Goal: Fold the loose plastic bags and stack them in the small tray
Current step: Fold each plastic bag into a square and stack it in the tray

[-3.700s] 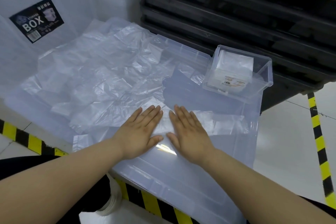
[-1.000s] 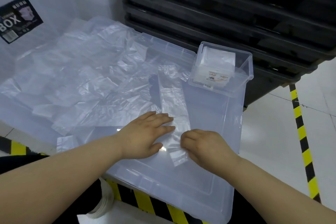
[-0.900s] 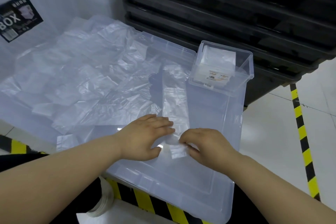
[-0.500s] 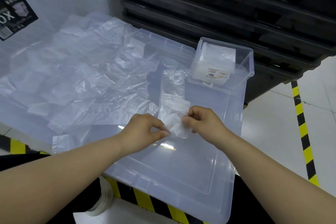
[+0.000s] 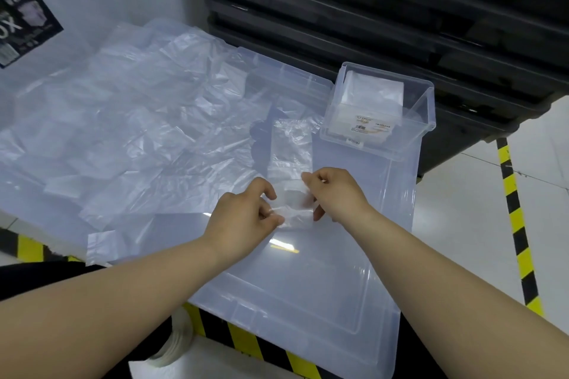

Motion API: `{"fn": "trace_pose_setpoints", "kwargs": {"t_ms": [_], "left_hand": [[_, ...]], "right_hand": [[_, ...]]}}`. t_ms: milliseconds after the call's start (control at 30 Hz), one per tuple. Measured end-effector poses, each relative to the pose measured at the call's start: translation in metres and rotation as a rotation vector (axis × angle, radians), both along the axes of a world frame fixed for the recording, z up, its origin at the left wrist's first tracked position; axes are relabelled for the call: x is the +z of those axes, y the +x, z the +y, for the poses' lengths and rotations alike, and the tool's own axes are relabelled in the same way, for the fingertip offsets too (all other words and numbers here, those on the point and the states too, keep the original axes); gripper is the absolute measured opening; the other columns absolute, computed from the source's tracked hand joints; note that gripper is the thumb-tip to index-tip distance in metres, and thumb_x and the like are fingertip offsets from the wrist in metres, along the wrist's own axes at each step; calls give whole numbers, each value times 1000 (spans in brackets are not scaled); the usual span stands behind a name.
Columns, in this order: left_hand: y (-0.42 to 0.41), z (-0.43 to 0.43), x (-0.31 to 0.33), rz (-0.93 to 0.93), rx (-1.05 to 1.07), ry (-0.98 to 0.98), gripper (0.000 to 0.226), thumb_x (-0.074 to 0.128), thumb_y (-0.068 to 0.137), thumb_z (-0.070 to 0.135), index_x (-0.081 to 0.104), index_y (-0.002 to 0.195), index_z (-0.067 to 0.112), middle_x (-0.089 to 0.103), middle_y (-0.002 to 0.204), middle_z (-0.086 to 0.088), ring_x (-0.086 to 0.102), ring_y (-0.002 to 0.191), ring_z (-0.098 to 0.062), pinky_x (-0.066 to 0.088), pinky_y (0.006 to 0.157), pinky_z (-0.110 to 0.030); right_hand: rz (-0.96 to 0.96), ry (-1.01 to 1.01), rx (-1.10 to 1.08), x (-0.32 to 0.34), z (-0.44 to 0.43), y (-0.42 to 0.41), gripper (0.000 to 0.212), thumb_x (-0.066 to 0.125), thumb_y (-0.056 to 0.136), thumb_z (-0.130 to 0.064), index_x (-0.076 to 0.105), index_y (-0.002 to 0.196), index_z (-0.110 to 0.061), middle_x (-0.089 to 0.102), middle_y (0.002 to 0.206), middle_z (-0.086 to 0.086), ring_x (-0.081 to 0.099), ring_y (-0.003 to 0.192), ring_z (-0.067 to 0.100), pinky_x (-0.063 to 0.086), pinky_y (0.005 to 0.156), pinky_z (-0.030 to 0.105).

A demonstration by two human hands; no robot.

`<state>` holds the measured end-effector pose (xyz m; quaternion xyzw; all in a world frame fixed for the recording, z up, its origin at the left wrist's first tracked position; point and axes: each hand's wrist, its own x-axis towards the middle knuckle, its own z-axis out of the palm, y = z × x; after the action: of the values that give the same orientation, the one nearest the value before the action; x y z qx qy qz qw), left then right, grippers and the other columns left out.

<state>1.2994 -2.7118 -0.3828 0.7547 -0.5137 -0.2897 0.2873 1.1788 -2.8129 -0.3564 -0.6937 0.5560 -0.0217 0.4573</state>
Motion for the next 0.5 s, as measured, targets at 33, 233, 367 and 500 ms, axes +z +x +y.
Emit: {"fn": "trace_pose_setpoints", "kwargs": {"t_ms": [33, 233, 367, 500], "left_hand": [[-1, -2, -1, -25, 3, 0, 25, 66, 83, 25, 42, 88, 25, 50, 69, 18, 49, 72, -10, 32, 61, -5], [-1, -9, -4, -196, -87, -21, 22, 59, 88, 31, 59, 107, 20, 53, 90, 11, 43, 75, -6, 24, 68, -17], [0, -8, -4, -335, -142, -47, 34, 62, 85, 33, 59, 116, 20, 51, 114, 3, 54, 90, -18, 26, 75, -19], [6, -6, -11, -529, -189, -368, 26, 51, 78, 36, 54, 97, 19, 51, 97, -2, 51, 84, -21, 34, 76, -24]], "right_hand": [[-5, 27, -16, 2, 0, 1, 31, 40, 95, -40, 53, 80, -16, 61, 70, 0, 57, 52, 14, 34, 51, 25], [-64, 197, 55, 14, -2, -10, 31, 61, 87, -31, 45, 111, -22, 59, 85, -3, 57, 61, 11, 35, 52, 21], [-32, 150, 109, 9, -1, -12, 42, 66, 83, -19, 44, 118, -21, 56, 73, -5, 55, 61, 9, 36, 54, 19], [-26, 35, 67, -1, 0, -9, 29, 61, 85, -15, 51, 113, -16, 54, 58, -6, 54, 53, 9, 38, 56, 20]]}}
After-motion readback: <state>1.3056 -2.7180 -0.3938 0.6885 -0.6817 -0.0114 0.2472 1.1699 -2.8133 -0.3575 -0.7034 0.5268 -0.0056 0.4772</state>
